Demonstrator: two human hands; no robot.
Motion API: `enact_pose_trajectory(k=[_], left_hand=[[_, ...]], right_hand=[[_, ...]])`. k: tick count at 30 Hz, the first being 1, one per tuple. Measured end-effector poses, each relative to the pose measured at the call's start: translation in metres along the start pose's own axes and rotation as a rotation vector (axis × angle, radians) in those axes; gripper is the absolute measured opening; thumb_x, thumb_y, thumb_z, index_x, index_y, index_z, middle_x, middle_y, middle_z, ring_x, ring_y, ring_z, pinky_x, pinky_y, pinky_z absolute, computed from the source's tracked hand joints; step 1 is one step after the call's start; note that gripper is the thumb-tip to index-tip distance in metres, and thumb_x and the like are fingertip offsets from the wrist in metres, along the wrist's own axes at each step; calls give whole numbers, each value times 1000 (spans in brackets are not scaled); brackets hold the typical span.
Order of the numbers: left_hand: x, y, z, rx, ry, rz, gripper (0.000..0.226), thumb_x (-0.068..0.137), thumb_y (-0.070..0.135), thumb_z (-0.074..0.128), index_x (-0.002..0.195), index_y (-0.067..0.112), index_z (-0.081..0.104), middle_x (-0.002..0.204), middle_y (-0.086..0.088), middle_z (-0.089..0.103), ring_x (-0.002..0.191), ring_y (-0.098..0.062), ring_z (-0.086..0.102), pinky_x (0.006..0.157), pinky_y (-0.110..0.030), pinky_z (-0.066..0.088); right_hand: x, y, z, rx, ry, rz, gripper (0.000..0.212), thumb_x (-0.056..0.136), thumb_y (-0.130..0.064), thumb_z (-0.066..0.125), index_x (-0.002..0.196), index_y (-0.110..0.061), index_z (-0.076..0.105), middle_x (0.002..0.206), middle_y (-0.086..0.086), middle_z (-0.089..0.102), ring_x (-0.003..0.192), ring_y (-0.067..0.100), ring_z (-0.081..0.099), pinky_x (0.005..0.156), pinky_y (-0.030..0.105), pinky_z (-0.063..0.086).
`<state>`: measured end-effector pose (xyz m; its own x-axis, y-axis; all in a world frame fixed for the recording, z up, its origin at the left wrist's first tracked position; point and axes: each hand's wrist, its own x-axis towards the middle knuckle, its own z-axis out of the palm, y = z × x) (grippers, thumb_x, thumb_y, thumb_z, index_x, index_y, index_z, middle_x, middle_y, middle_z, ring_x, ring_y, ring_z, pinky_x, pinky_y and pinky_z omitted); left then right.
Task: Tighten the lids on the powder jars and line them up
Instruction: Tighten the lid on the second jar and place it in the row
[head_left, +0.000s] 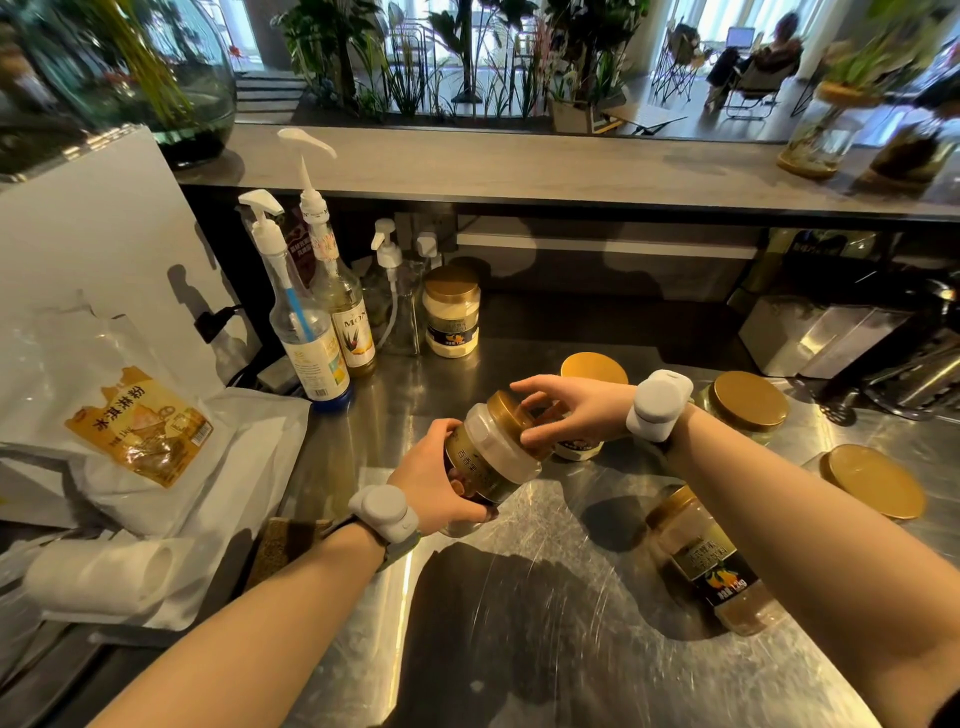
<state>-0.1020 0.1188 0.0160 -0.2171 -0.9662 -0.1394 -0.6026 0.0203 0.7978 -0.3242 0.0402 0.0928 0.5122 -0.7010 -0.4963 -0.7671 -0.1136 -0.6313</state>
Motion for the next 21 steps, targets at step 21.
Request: enact_pose_trajectory(k=[21], left_hand=[[6, 3, -1, -89, -21, -35, 93, 59, 31, 87, 131, 31, 29, 116, 13, 50, 108, -10, 54, 95, -31, 50]], right_hand=[[-1, -7, 8, 91, 50, -75, 75, 87, -43, 60, 149, -33, 20, 152, -5, 29, 138, 20, 33, 102, 31, 37]])
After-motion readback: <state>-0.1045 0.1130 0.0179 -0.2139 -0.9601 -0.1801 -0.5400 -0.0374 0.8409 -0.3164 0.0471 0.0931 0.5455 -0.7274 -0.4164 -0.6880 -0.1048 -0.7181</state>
